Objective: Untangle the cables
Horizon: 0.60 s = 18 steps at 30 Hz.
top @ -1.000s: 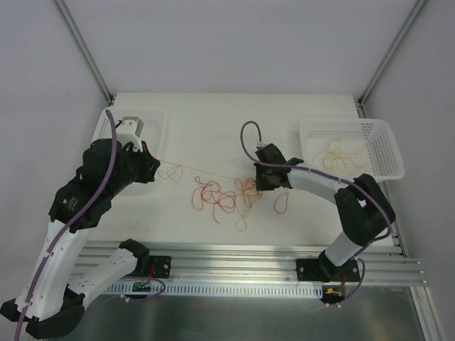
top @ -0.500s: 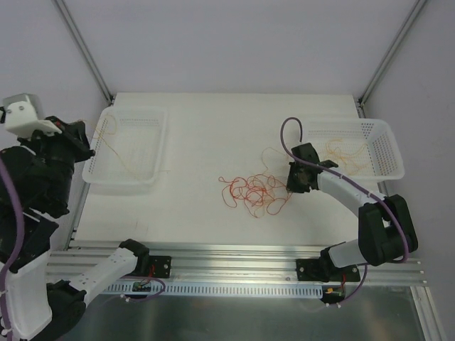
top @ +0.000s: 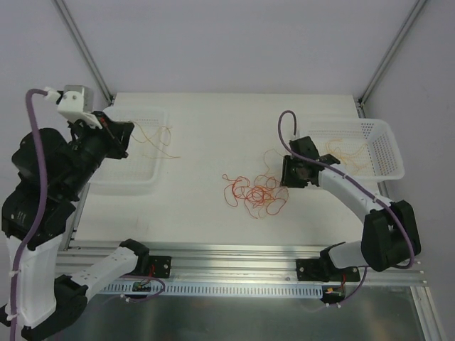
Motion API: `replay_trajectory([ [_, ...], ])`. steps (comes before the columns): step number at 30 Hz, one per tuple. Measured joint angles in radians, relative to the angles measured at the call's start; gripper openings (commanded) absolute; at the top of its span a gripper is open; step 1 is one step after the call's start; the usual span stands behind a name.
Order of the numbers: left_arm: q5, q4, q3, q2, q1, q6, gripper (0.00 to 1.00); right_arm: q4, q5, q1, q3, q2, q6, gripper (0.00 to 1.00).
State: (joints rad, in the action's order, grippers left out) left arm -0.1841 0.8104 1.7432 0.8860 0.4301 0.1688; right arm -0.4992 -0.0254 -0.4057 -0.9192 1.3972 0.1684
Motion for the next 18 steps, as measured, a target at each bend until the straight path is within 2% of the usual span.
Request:
replay_trajectory([
  [4,0.149,-0.002,-0.047,0.047,0.0,0.029,0.01,-0.032,0.027,-0.035,-0.063,-0.089,-0.036,0.57],
  [9,0.248,-0.017,-0.152,0.064,0.0,0.064,0.01,-0.058,0.065,-0.05,-0.136,-0.232,-0.086,0.8],
  [15,0.343,-0.048,-0.255,0.09,0.0,0.106,0.01,-0.071,0.144,-0.05,-0.167,-0.372,-0.13,0.93],
  [18,0.374,-0.066,-0.274,0.104,0.0,0.122,0.01,-0.072,0.202,-0.05,-0.169,-0.41,-0.138,0.93],
])
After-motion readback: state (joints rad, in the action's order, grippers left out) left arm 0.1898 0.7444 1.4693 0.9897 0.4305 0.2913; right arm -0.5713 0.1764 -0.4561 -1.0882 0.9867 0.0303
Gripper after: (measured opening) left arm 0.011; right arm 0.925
